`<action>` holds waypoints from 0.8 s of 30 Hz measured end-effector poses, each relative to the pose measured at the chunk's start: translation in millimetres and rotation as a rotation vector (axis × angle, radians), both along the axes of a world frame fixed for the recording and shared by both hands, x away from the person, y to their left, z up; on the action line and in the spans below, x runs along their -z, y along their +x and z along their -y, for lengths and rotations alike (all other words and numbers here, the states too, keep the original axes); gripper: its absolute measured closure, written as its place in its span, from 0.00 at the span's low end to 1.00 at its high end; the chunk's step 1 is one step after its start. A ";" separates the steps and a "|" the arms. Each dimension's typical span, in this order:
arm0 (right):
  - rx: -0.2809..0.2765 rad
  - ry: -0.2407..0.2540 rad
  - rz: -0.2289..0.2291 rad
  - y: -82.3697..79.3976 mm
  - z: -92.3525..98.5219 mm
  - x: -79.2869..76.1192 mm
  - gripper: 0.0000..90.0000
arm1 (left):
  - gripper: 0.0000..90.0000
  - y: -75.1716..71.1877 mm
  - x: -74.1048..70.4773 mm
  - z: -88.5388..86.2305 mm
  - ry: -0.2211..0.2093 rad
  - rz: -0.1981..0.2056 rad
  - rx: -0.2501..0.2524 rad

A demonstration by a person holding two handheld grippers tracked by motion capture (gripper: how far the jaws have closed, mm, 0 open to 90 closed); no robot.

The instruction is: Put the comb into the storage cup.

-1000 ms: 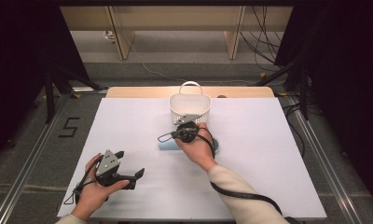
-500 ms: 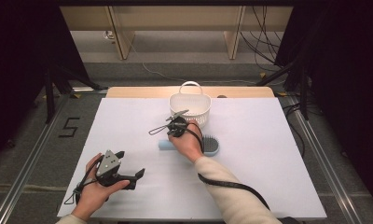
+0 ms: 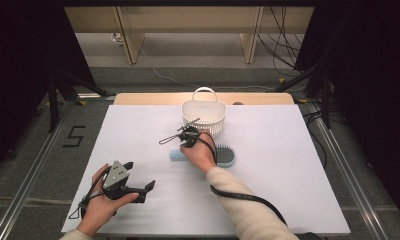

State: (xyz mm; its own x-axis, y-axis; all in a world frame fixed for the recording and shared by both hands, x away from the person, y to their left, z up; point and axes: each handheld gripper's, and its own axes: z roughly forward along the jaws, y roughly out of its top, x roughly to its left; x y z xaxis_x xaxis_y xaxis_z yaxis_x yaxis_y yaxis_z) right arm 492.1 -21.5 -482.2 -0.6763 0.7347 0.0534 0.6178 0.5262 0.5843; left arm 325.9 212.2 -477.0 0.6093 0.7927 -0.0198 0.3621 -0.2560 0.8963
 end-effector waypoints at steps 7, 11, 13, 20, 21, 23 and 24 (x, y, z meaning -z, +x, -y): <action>-0.023 -0.019 -0.044 -1.3 0.5 -3.2 1.00 | 0.00 0.0 0.0 0.2 0.002 -0.002 0.000; -0.046 -0.035 -0.068 -5.2 0.4 -5.1 1.00 | 0.00 -0.1 -0.1 0.0 0.001 0.000 -0.001; -0.085 -0.052 -0.082 -9.9 -0.3 -6.5 1.00 | 0.00 0.0 0.0 -0.3 0.002 0.000 -0.001; -0.172 -0.073 -0.116 -24.1 3.0 -8.5 1.00 | 0.01 -0.4 0.0 -0.4 0.003 -0.003 0.005; -0.189 -0.080 -0.125 -26.7 4.0 -9.3 1.00 | 0.01 -0.4 0.0 -0.4 0.004 -0.002 0.005; -0.216 -0.083 -0.137 -32.9 5.8 -9.8 1.00 | 0.01 -0.3 0.1 -0.6 0.004 -0.002 0.005; -0.231 -0.086 -0.140 -36.3 7.2 -10.0 1.00 | 0.01 -0.3 0.1 -0.7 0.003 -0.002 0.005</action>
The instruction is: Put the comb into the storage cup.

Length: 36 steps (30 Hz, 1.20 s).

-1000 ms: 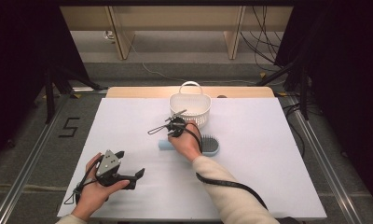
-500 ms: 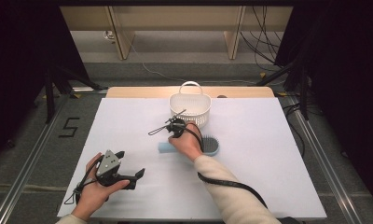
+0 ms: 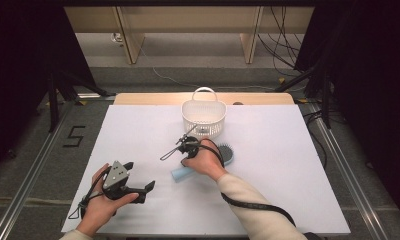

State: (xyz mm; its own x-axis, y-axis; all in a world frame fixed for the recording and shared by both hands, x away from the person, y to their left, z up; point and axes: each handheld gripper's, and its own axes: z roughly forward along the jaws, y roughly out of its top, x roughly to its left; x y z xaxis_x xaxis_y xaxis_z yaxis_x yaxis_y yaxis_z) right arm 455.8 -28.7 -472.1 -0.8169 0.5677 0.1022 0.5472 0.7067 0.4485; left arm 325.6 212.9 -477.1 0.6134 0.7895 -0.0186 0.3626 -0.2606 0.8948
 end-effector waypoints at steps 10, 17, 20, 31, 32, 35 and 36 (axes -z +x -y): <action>-0.108 -0.047 -0.028 -33.9 20.8 -4.7 1.00 | 0.01 -0.1 0.3 0.4 0.000 -0.004 -0.001; -0.135 -0.079 -0.025 -50.2 34.3 -7.4 1.00 | 0.01 -0.2 0.4 0.5 0.003 -0.003 -0.003; -0.142 -0.093 -0.035 -55.3 40.6 -8.3 1.00 | 0.01 -0.2 0.4 0.3 0.002 -0.004 -0.003; -0.104 -0.108 -0.061 -70.4 73.7 -8.7 1.00 | 0.01 -0.2 0.3 0.1 -0.003 -0.004 -0.005; -0.104 -0.108 -0.061 -70.4 73.7 -8.7 1.00 | 0.01 -0.2 0.3 0.2 -0.003 -0.004 -0.005; -0.080 -0.104 -0.071 -72.9 86.2 -8.3 1.00 | 0.01 -0.2 0.4 0.3 -0.003 -0.005 -0.003; -0.075 -0.103 -0.073 -73.4 90.3 -8.4 1.00 | 0.01 -0.2 0.5 0.5 -0.003 -0.005 -0.003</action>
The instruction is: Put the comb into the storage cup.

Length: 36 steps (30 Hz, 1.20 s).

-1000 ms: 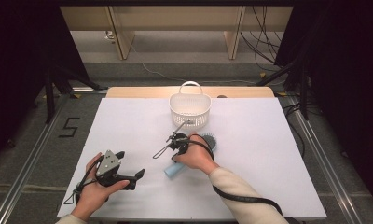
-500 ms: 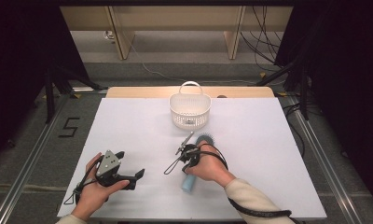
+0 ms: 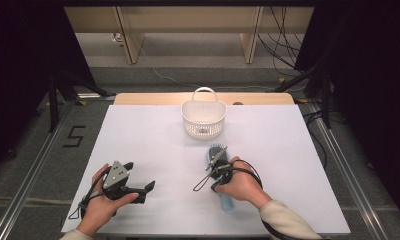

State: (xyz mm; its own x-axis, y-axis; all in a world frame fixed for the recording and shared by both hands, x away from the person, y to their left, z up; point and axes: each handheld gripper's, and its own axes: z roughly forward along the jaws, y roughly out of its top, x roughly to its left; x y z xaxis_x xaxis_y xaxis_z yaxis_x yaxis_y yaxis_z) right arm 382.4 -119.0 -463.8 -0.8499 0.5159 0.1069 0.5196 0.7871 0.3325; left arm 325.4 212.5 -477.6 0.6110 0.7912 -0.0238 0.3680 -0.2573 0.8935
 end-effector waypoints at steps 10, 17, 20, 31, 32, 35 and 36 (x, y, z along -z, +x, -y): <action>0.056 -0.001 0.005 -1.9 31.6 -0.8 1.00 | 0.01 -0.1 -0.1 0.8 0.002 0.000 -0.002; 0.089 0.040 0.018 -4.5 45.4 1.5 1.00 | 0.01 -0.1 -0.2 0.5 0.000 -0.001 -0.002; 0.089 0.057 0.038 -7.1 46.9 2.6 1.00 | 0.01 -0.1 -0.2 0.8 0.002 -0.001 0.000; 0.118 0.173 0.055 -12.3 60.1 9.3 0.99 | 0.01 -0.4 -0.6 0.9 -0.004 0.001 0.000; 0.116 0.180 0.050 -12.4 60.9 9.4 0.98 | 0.01 -0.4 -0.6 0.9 -0.003 0.000 0.002; 0.108 0.215 0.063 -12.7 62.6 7.0 0.93 | 0.01 -0.5 -0.6 0.8 -0.001 0.000 0.001; 0.105 0.266 0.075 -13.1 64.9 4.3 0.88 | 0.01 -0.4 -0.5 0.6 -0.001 -0.001 0.001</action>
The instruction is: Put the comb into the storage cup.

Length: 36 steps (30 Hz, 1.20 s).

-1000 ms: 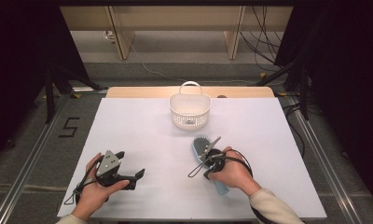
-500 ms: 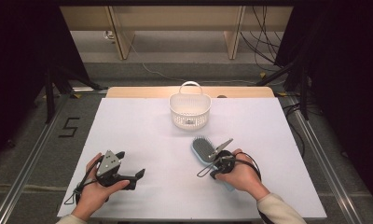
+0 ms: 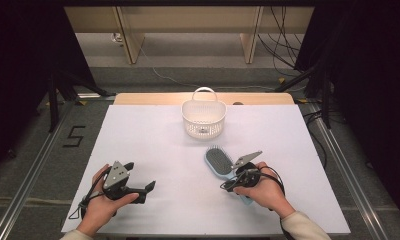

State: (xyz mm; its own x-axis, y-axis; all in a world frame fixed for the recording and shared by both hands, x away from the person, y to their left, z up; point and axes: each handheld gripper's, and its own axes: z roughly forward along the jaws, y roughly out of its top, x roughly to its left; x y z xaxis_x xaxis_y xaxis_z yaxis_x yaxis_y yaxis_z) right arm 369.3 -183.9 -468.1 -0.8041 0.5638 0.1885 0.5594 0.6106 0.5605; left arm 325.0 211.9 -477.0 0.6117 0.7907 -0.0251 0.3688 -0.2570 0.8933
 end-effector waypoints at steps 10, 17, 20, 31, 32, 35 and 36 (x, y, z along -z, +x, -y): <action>0.014 0.333 0.063 -3.1 22.1 -9.5 0.58 | 0.01 -0.2 -0.2 0.3 0.001 0.003 0.000; 0.057 0.464 0.110 -6.5 34.1 -15.4 0.30 | 0.01 0.2 -0.7 -0.6 0.004 0.004 -0.001; 0.073 0.450 0.184 -5.6 36.7 -18.8 0.18 | 0.00 0.6 -0.3 -0.9 0.012 0.002 -0.005; 0.135 0.378 0.284 -2.5 38.8 -25.6 0.09 | 0.00 2.3 0.5 -2.2 0.024 -0.006 -0.021; 0.138 0.361 0.296 -2.5 38.3 -26.4 0.09 | 0.00 2.4 0.5 -2.2 0.023 -0.007 -0.021; 0.143 0.323 0.305 -1.7 36.7 -27.4 0.06 | 0.00 2.6 0.4 -2.3 0.023 -0.006 -0.022; 0.149 0.313 0.306 -1.2 35.9 -27.5 0.06 | 0.00 2.8 0.4 -2.2 0.024 -0.007 -0.022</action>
State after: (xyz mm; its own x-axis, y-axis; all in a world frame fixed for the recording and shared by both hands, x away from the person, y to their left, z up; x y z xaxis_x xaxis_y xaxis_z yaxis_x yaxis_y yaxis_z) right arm 368.1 -219.8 -440.6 -0.7641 0.6309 0.1348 0.4083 0.3112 0.8581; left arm 327.7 214.2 -477.4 0.5941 0.8043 -0.0104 0.3805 -0.2697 0.8846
